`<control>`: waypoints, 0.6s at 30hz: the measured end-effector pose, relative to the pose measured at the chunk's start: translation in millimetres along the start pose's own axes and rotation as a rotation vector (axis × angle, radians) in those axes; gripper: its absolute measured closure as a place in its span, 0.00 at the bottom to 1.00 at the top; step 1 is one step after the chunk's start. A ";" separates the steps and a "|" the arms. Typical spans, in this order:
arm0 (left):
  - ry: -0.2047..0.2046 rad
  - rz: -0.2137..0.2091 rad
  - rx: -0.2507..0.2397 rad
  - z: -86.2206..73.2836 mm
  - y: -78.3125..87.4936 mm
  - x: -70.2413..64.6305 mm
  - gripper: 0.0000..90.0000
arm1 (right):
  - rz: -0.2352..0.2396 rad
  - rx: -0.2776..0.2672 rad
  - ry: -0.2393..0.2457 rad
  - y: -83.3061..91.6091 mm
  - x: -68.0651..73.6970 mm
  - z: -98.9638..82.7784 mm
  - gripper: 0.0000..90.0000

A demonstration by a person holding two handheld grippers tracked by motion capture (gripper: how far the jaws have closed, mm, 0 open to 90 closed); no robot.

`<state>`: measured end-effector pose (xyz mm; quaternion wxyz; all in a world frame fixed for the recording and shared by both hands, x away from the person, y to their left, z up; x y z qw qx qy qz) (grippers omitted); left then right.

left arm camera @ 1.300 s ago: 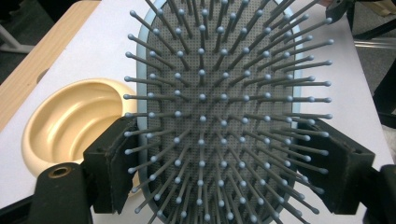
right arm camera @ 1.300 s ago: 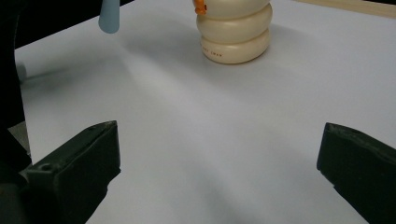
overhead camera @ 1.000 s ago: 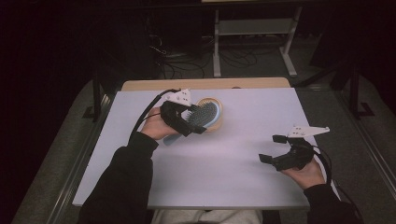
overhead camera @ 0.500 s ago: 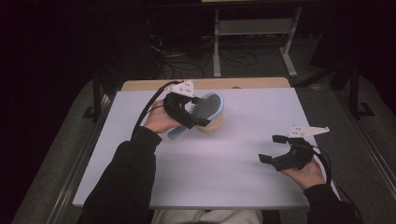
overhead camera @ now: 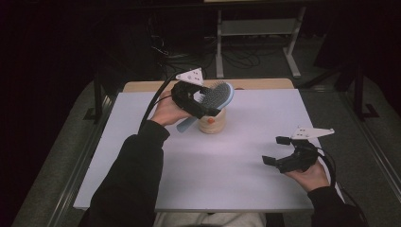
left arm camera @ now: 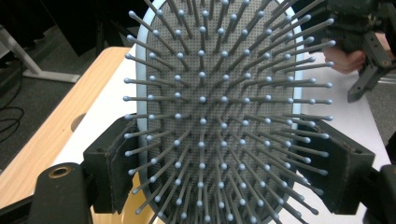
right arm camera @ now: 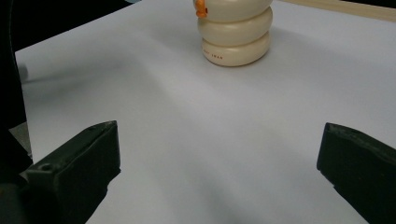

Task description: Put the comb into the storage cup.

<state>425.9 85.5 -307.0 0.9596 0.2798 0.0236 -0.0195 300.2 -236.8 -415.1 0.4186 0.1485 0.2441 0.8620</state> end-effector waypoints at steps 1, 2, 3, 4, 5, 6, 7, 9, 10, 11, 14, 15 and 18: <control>0.000 0.000 -0.003 1.6 -0.1 1.2 0.22 | 0.000 0.000 0.000 0.0 0.0 0.0 0.00; -0.001 0.001 -0.006 3.1 -0.3 2.6 0.22 | 0.001 0.000 -0.002 0.1 0.1 0.1 0.00; 0.002 0.003 -0.013 4.4 -0.8 3.6 0.22 | 0.001 -0.001 -0.002 0.2 0.1 0.1 0.00; 0.003 0.003 -0.015 5.7 -1.0 4.7 0.22 | 0.001 -0.002 -0.002 0.3 0.1 0.2 0.00; 0.005 0.002 -0.022 6.8 -1.4 6.0 0.22 | 0.002 -0.003 -0.003 0.4 0.2 0.2 0.00; 0.007 0.003 -0.028 7.9 -1.9 6.7 0.22 | 0.002 -0.003 -0.003 0.4 0.1 0.2 0.00; 0.006 0.004 -0.029 9.2 -2.2 7.5 0.22 | 0.002 -0.003 -0.004 0.5 0.1 0.2 0.00; 0.002 0.007 -0.038 11.7 -3.0 8.2 0.22 | 0.004 -0.005 -0.005 0.7 0.2 0.3 0.00; 0.005 0.004 -0.044 13.2 -3.4 8.2 0.22 | 0.004 -0.005 -0.004 0.6 0.2 0.3 0.00; 0.003 0.005 -0.048 14.9 -3.8 8.1 0.22 | 0.004 -0.004 -0.005 0.6 0.2 0.3 0.00; -0.007 0.007 -0.046 20.6 -4.4 9.5 0.22 | 0.005 -0.004 -0.004 0.5 0.5 0.3 0.00; -0.009 0.010 -0.045 22.6 -4.4 10.4 0.22 | 0.006 -0.004 -0.004 0.5 0.6 0.3 0.00; -0.008 0.018 -0.060 28.3 -4.1 14.5 0.22 | 0.005 -0.003 -0.004 0.4 0.5 0.3 0.00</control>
Point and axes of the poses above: each handheld gripper's, and its own axes: y roughly backward along the jaws, z roughly out of its top, x roughly to its left, the point moved 2 cm from there along -y, roughly forward along the jaws, and after that the axes turned 14 degrees about -z, right-handed, at the moved point
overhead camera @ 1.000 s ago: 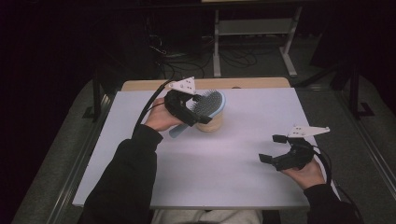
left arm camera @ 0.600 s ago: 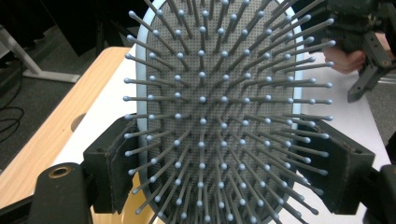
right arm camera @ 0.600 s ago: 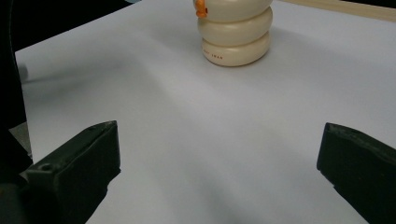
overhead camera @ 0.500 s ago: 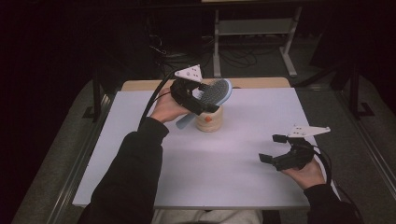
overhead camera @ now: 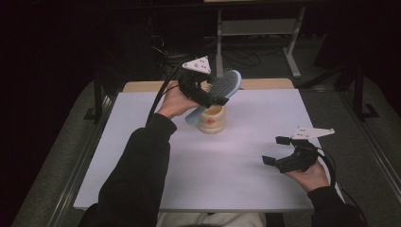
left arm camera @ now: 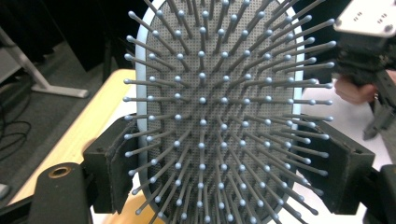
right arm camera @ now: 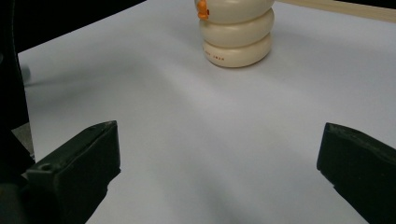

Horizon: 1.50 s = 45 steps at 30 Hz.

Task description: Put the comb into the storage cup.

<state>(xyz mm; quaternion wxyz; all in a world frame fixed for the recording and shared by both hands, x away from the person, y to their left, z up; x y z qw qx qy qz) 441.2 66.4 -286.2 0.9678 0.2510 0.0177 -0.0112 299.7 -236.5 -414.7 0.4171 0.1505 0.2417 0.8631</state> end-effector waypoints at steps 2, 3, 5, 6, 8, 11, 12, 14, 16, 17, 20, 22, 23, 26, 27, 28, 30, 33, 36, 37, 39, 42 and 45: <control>0.003 0.002 -0.017 3.7 -0.3 4.0 0.22 | 0.000 0.000 0.000 -0.2 -0.1 -0.1 0.00; 0.003 0.005 -0.024 5.4 -0.7 5.8 0.22 | 0.001 -0.001 0.001 -0.4 -0.1 -0.1 0.00; 0.004 0.007 -0.035 8.2 -1.7 10.1 0.22 | 0.002 -0.001 0.002 -0.5 0.1 -0.1 0.00; 0.005 0.010 -0.041 9.2 -2.5 12.2 0.22 | 0.003 0.000 0.002 -0.5 0.2 -0.1 0.00; 0.009 0.015 -0.049 10.2 -3.7 15.9 0.22 | 0.004 -0.001 0.002 -0.4 0.1 -0.1 0.00; 0.016 0.018 -0.070 10.4 -5.3 21.6 0.22 | 0.005 -0.001 0.000 -0.2 0.1 0.0 0.00; 0.019 0.022 -0.076 10.1 -5.8 23.8 0.22 | 0.005 -0.001 0.000 -0.2 0.1 0.0 0.00; 0.027 0.025 -0.083 9.3 -6.5 26.5 0.22 | 0.006 -0.002 0.002 -0.4 0.2 0.0 0.00; 0.033 0.027 -0.088 8.6 -7.0 29.1 0.22 | 0.006 -0.002 0.003 -0.3 0.2 0.0 0.00; 0.035 0.028 -0.090 8.4 -7.6 30.2 0.22 | 0.006 -0.002 0.000 -0.2 0.2 0.0 0.00; 0.037 0.031 -0.099 9.6 -8.3 33.7 0.22 | 0.006 -0.002 0.001 -0.5 0.0 0.0 0.00; 0.034 0.035 -0.106 11.5 -7.7 35.0 0.22 | 0.007 -0.002 0.002 -0.6 0.2 0.0 0.00; 0.032 0.039 -0.109 12.8 -7.6 35.8 0.22 | 0.007 -0.001 0.004 -0.7 0.1 -0.1 0.00; 0.022 0.060 -0.122 16.4 -9.6 38.6 0.22 | 0.008 -0.002 0.002 -0.6 0.4 0.0 0.00; 0.023 0.059 -0.130 17.0 -10.5 39.7 0.22 | 0.007 -0.002 0.002 -0.4 0.3 0.0 0.00; 0.023 0.061 -0.136 17.2 -11.7 40.8 0.22 | 0.008 -0.002 0.000 -0.2 0.4 0.0 0.00; 0.028 0.060 -0.147 16.5 -14.4 43.6 0.22 | 0.009 -0.004 0.001 0.0 0.4 0.1 0.00; 0.043 0.065 -0.150 12.8 -18.9 49.0 0.22 | 0.010 -0.005 0.002 0.2 0.5 0.0 0.00; 0.059 0.072 -0.152 8.3 -21.5 54.7 0.22 | 0.012 -0.004 0.002 0.2 0.4 -0.1 0.00; 0.062 0.076 -0.157 7.2 -22.3 56.4 0.22 | 0.012 -0.003 0.002 0.0 0.4 -0.1 0.00; 0.079 0.079 -0.179 4.3 -23.0 60.4 0.22 | 0.013 -0.002 0.003 -0.3 0.4 -0.1 0.00; 0.099 0.088 -0.208 0.7 -24.3 66.2 0.22 | 0.016 -0.002 0.004 -0.7 0.6 -0.2 0.00; 0.111 0.092 -0.207 -1.8 -26.1 69.2 0.22 | 0.020 0.000 0.006 -0.5 1.2 -0.3 0.00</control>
Point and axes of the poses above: each handheld gripper's, and its own axes: y roughly backward along the jaws, z roughly out of its top, x roughly to its left, the point moved 2 cm from there along -y, roughly forward along the jaws, and after that the axes turned 14 degrees about -z, right-handed, at the moved point
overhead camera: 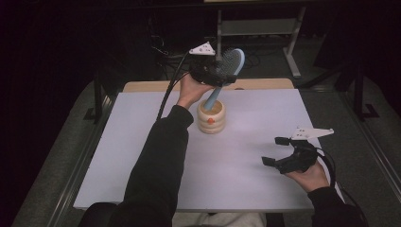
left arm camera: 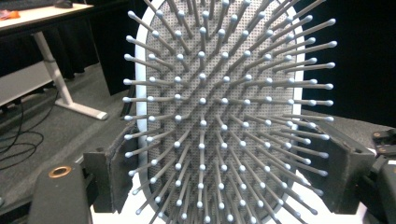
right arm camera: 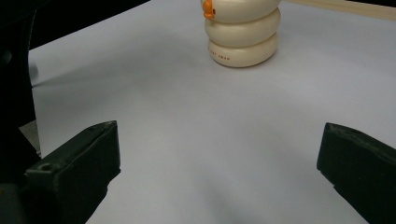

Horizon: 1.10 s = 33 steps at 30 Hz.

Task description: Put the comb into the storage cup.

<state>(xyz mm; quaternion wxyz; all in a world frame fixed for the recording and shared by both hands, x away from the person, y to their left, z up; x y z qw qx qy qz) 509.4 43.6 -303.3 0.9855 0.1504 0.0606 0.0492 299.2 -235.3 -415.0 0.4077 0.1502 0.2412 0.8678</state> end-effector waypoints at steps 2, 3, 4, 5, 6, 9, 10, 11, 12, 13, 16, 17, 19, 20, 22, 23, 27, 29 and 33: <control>0.002 0.005 0.009 -2.3 -1.2 1.6 0.22 | 0.001 -0.001 0.000 0.4 0.0 0.0 0.00; 0.006 0.006 0.008 -3.8 -1.6 2.5 0.22 | 0.002 -0.001 -0.001 0.4 -0.1 0.0 0.00; 0.009 0.005 0.007 -4.7 -1.7 3.2 0.22 | 0.002 0.000 0.000 0.4 -0.1 -0.1 0.00; 0.010 0.006 0.004 -6.1 -2.1 4.0 0.22 | 0.002 0.000 0.000 0.3 -0.1 -0.1 0.00; 0.013 0.008 0.003 -7.6 -2.5 4.6 0.22 | 0.003 0.000 0.001 0.2 0.0 0.0 0.00; 0.019 0.002 0.006 -12.7 -4.0 6.3 0.22 | 0.004 0.001 0.003 -0.1 0.1 0.0 0.00; 0.014 0.000 0.010 -14.6 -4.9 6.4 0.22 | 0.004 0.001 0.003 -0.2 0.0 0.0 0.00; 0.014 -0.004 0.011 -16.7 -5.8 6.4 0.22 | 0.004 0.000 0.002 -0.2 0.1 0.0 0.00; 0.019 -0.009 0.014 -18.8 -6.8 6.6 0.22 | 0.004 0.000 0.002 -0.3 0.0 0.1 0.00; 0.019 -0.010 0.018 -20.9 -7.8 7.0 0.22 | 0.004 0.002 0.002 -0.5 0.0 0.1 0.00; 0.031 -0.010 0.017 -26.6 -11.1 8.1 0.22 | 0.005 0.004 0.005 -0.8 0.3 0.2 0.00; 0.031 -0.010 0.019 -28.0 -11.5 8.5 0.22 | 0.005 0.002 0.007 -0.8 0.4 0.3 0.00; 0.036 -0.009 0.019 -30.1 -11.7 8.7 0.22 | 0.005 0.000 0.007 -0.6 0.2 0.3 0.00; 0.037 -0.006 0.020 -30.9 -11.4 8.9 0.22 | 0.005 0.000 0.006 -0.5 0.0 0.3 0.00; 0.045 -0.002 0.012 -33.0 -10.2 9.8 0.22 | 0.005 -0.002 0.006 -0.4 0.2 0.4 0.00; 0.051 -0.001 0.007 -34.4 -9.4 10.3 0.22 | 0.005 -0.003 0.006 -0.3 0.5 0.5 0.00; 0.063 0.004 0.012 -42.3 -7.6 11.2 0.22 | 0.005 -0.002 0.007 0.0 0.7 0.6 0.00; 0.071 0.004 0.012 -47.0 -6.6 12.4 0.22 | 0.005 -0.002 0.007 -0.2 0.5 0.6 0.00; 0.093 0.008 0.026 -57.1 -6.6 15.6 0.22 | 0.005 0.002 0.007 -0.8 0.6 0.5 0.00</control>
Point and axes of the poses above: each handheld gripper's, and its own axes: y roughly backward along the jaws, z roughly out of its top, x roughly to its left, the point moved 2 cm from there along -y, roughly forward along the jaws, and after that the axes turned 14 degrees about -z, right-handed, at the moved point
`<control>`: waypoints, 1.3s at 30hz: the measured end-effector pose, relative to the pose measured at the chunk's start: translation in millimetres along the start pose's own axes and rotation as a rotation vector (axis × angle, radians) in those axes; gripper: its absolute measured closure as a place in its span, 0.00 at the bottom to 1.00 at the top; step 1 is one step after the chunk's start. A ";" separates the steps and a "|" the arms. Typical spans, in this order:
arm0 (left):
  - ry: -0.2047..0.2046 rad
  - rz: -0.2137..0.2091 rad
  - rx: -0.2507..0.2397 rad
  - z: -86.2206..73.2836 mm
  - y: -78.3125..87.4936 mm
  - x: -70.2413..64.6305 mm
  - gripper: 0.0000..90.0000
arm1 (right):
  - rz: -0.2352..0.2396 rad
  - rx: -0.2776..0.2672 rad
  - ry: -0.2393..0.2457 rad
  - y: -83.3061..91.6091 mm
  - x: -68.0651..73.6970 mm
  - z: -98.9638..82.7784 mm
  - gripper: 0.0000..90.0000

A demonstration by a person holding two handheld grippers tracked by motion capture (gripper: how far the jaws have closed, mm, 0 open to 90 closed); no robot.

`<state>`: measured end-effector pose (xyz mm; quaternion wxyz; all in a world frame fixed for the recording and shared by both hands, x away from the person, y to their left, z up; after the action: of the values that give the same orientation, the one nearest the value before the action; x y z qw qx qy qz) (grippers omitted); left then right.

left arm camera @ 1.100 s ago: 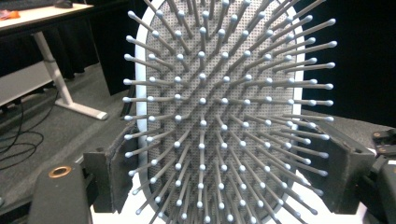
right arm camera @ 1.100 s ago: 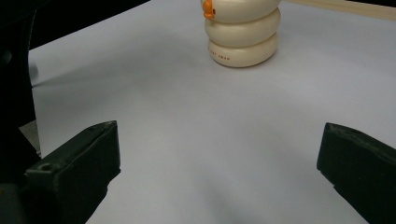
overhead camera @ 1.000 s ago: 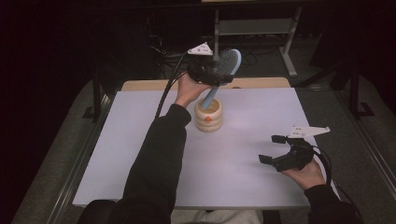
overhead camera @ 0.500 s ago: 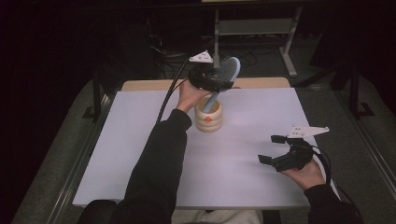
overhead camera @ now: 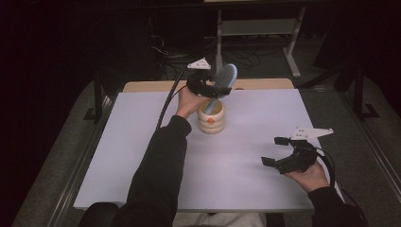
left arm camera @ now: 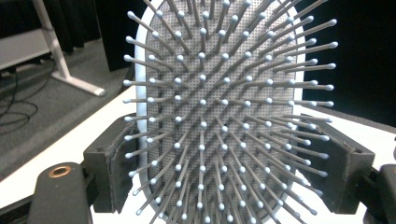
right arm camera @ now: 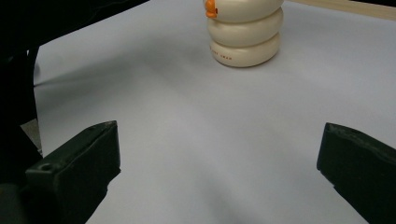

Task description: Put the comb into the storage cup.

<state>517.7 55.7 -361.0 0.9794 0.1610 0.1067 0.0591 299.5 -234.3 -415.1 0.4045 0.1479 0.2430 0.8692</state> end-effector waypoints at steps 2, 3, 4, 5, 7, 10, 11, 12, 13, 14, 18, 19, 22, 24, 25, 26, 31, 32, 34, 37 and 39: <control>0.010 0.002 0.001 -3.8 -0.8 1.3 0.22 | 0.000 0.001 0.000 -0.2 0.0 -0.1 0.00; 0.015 -0.001 -0.004 -6.0 -0.7 2.1 0.22 | 0.000 0.002 0.001 -0.3 -0.1 -0.2 0.00; 0.022 -0.003 -0.011 -8.3 -0.4 2.5 0.22 | 0.000 0.003 0.001 -0.4 -0.1 -0.2 0.00; 0.026 0.000 -0.013 -10.8 -0.7 2.8 0.22 | 0.000 0.004 0.000 -0.3 0.0 -0.3 0.00; 0.027 0.002 0.001 -13.4 -1.1 3.1 0.22 | 0.000 0.005 0.000 -0.3 -0.1 -0.3 0.00; 0.026 -0.003 -0.001 -13.6 -1.8 2.4 0.22 | 0.001 0.006 0.000 -0.6 0.2 -0.3 0.00; 0.022 0.002 0.005 -13.3 -2.8 1.9 0.22 | 0.001 0.007 0.001 -0.6 0.1 -0.3 0.00; 0.017 0.004 0.010 -13.0 -3.8 1.5 0.22 | 0.001 0.007 0.001 -0.7 0.2 -0.3 0.00; 0.014 0.005 0.012 -13.0 -4.5 1.4 0.22 | 0.001 0.007 0.001 -0.7 0.2 -0.3 0.00; 0.014 0.004 0.013 -13.3 -5.1 1.2 0.22 | 0.001 0.007 0.001 -0.8 0.3 -0.3 0.00; 0.016 0.005 0.013 -14.3 -8.4 1.2 0.22 | 0.001 0.007 0.001 -0.6 0.3 -0.3 0.00; 0.019 0.007 0.014 -14.7 -9.3 1.2 0.22 | 0.001 0.007 0.000 -0.6 0.3 -0.4 0.00; 0.032 0.017 0.060 -20.4 -15.5 2.6 0.22 | 0.001 0.007 0.001 -0.7 0.2 -0.3 0.00; 0.033 0.020 0.097 -24.8 -19.2 3.2 0.22 | 0.001 0.006 0.000 -0.4 0.3 -0.3 0.00; 0.031 0.016 0.093 -26.1 -19.7 3.1 0.22 | 0.001 0.005 0.000 -0.2 0.2 -0.2 0.00; 0.034 0.014 0.086 -26.4 -19.9 3.0 0.22 | 0.001 0.004 0.000 -0.2 0.0 -0.3 0.00; 0.028 0.014 0.097 -26.0 -20.3 1.9 0.22 | 0.002 0.007 0.002 -0.9 0.2 -0.3 0.00; 0.029 0.015 0.097 -26.0 -20.0 1.9 0.22 | 0.002 0.007 0.002 -0.8 0.3 -0.3 0.00; 0.032 0.018 0.097 -25.8 -19.8 1.8 0.22 | 0.001 0.007 0.000 -0.5 0.3 -0.3 0.00; 0.035 0.024 0.103 -25.0 -20.4 1.4 0.22 | 0.001 0.008 0.002 -0.7 0.3 -0.3 0.00; 0.030 0.026 0.107 -24.8 -20.7 0.9 0.22 | 0.002 0.009 0.002 -1.1 0.4 -0.4 0.00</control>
<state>514.6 43.9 -390.9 0.9668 0.2135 0.1225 0.0683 299.8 -233.5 -416.0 0.4027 0.1490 0.2469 0.8687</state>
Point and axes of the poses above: each handheld gripper's, and its own axes: y roughly backward along the jaws, z roughly out of its top, x roughly to its left, the point moved 2 cm from there along -y, roughly forward along the jaws, and after that the axes turned 14 degrees about -z, right-handed, at the moved point
